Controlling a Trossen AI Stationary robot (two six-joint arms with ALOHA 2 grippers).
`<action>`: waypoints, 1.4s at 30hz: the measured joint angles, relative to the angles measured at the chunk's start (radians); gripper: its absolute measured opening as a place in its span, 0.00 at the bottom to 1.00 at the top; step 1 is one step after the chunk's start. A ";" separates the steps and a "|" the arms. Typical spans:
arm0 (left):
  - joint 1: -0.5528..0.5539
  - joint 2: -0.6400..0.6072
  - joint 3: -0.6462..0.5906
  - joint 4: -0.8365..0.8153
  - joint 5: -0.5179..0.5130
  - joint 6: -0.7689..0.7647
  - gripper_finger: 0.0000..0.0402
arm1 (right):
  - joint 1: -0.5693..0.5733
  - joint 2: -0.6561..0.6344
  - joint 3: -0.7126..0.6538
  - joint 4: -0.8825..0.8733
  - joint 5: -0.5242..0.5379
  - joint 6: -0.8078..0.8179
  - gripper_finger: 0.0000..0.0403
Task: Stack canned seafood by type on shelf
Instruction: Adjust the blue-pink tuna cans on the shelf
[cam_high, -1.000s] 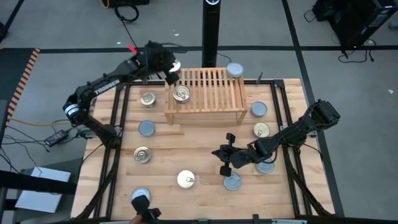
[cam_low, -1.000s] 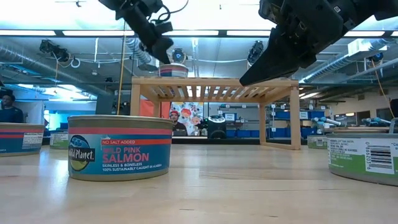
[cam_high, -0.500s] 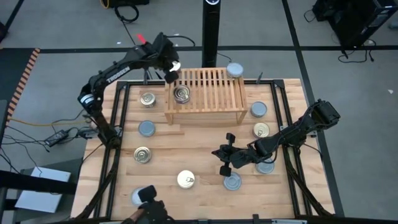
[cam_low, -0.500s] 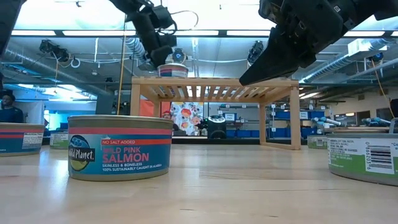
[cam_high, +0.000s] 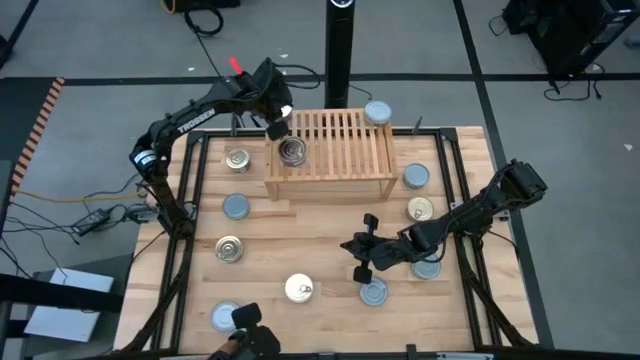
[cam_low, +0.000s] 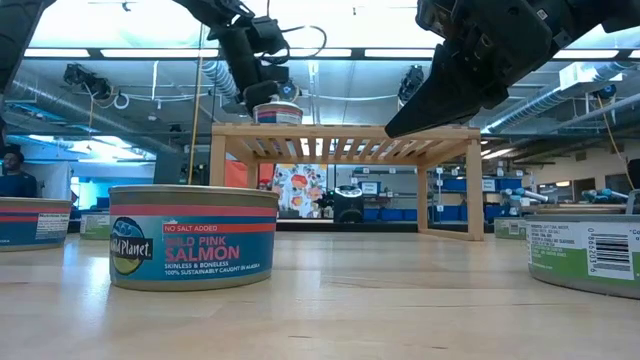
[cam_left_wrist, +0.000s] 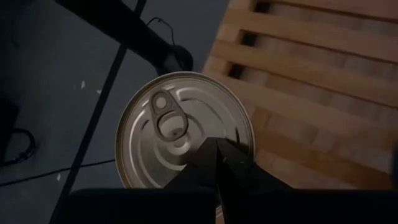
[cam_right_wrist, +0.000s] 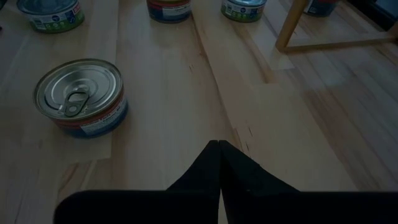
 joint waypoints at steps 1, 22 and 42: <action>-0.003 0.000 0.000 0.002 0.002 0.001 0.01 | 0.000 0.000 0.000 0.000 0.000 0.000 0.03; -0.043 -0.015 -0.002 0.060 -0.044 0.026 0.01 | 0.000 0.000 0.000 0.000 0.000 0.000 0.03; -0.181 -0.137 -0.120 -0.021 0.197 0.016 0.01 | 0.000 0.000 0.000 -0.026 -0.026 0.007 0.04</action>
